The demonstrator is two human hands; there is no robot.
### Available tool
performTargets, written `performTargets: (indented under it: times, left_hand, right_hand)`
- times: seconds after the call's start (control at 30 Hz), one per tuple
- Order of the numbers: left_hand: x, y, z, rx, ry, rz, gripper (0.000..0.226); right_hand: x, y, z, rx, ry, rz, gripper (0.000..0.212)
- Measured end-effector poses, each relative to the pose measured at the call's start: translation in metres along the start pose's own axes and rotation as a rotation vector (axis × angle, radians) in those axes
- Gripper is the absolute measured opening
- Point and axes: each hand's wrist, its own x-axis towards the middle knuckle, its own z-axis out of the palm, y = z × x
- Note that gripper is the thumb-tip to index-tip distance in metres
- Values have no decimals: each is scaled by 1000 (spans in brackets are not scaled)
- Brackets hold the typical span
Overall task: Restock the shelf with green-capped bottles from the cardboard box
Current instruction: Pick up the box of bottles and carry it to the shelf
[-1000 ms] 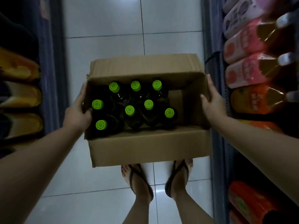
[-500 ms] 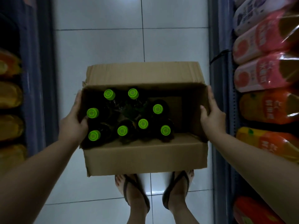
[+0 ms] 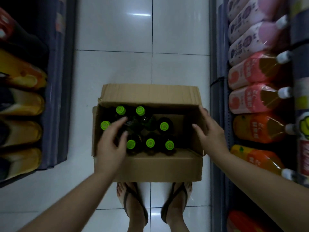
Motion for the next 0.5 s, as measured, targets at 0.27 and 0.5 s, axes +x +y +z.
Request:
performTargets:
  times: [0.27, 0.5]
  left_hand:
    - [-55, 22, 106, -441, -248, -282, 45]
    - [-60, 4, 144, -431, -130, -482, 56]
  right_hand:
    - [14, -23, 21, 54, -272, -132, 68]
    - [32, -10, 59, -71, -462, -127, 65]
